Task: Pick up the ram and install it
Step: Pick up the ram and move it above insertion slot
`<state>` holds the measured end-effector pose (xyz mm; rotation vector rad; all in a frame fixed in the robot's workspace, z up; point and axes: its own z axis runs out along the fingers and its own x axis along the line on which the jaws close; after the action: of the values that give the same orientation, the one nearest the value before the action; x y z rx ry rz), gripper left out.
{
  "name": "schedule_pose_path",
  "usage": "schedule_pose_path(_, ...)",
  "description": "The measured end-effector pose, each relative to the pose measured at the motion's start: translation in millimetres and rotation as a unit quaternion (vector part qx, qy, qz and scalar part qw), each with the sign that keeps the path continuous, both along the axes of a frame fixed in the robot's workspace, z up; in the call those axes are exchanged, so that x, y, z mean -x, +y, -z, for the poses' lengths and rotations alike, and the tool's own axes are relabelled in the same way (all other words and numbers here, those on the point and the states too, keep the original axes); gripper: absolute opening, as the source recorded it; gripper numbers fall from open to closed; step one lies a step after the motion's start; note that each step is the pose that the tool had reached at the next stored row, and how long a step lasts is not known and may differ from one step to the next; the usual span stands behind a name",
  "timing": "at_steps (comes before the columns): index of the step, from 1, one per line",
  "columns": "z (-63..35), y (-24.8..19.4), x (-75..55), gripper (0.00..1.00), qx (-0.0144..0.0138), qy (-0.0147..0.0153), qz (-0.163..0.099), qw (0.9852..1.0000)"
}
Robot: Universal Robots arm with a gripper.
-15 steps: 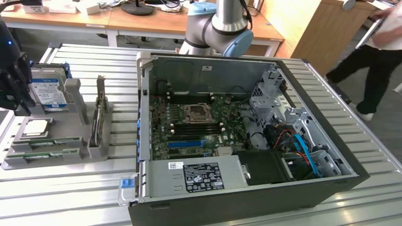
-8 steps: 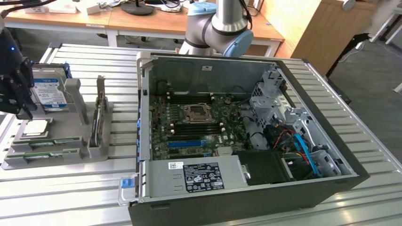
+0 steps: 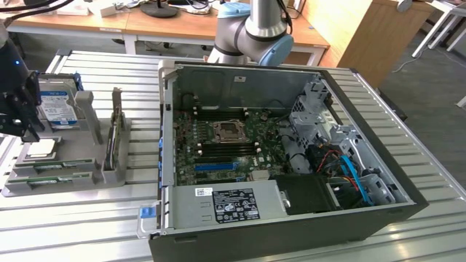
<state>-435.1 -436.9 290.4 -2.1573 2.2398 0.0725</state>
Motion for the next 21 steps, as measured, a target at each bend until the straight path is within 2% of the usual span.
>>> schedule_pose_path(21, 24.1, -1.4, 0.0, 0.30, 0.0000, 0.0000, 0.000, 1.0000)
